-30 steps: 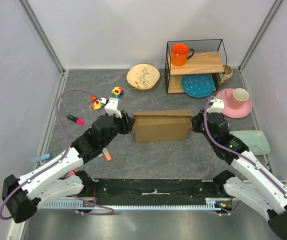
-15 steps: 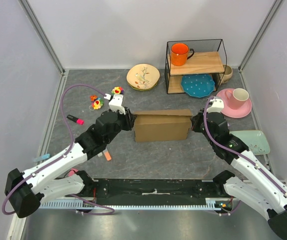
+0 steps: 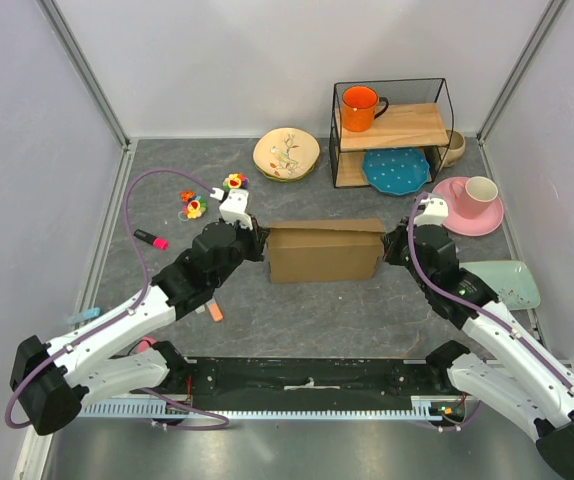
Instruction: Fold the paper box
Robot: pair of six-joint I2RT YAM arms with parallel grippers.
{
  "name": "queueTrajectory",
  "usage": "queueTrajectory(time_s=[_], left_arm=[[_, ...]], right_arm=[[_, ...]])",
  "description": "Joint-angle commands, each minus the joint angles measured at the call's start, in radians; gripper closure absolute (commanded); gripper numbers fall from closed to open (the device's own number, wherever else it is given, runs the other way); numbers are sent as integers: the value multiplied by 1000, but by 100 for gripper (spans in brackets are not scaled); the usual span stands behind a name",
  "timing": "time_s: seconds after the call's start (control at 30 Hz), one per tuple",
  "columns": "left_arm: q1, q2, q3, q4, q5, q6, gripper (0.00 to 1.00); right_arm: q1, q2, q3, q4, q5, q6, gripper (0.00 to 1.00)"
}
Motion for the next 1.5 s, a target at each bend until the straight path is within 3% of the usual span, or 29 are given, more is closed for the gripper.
queueTrajectory(time_s=[0.0,0.53,0.8,1.0,1.47], left_arm=[[-2,-18,-47,122,16,26,98],[-10,-34,-250,150,24,-125,98],[-25,-13,-256,147,2,-123,98],[-27,-13,-253,139,-5,-117,98],[-27,-13,-231,125,-2,-109,98]], right_arm=[[-2,1,-6,-110,-7,8,100],[-2,-14,28,-136,6,0,99],[-2,-25,92,-154,19,-9,75],[-1,-27,158,-162,33,-26,68],[-2,4,143,-144,38,-41,69]])
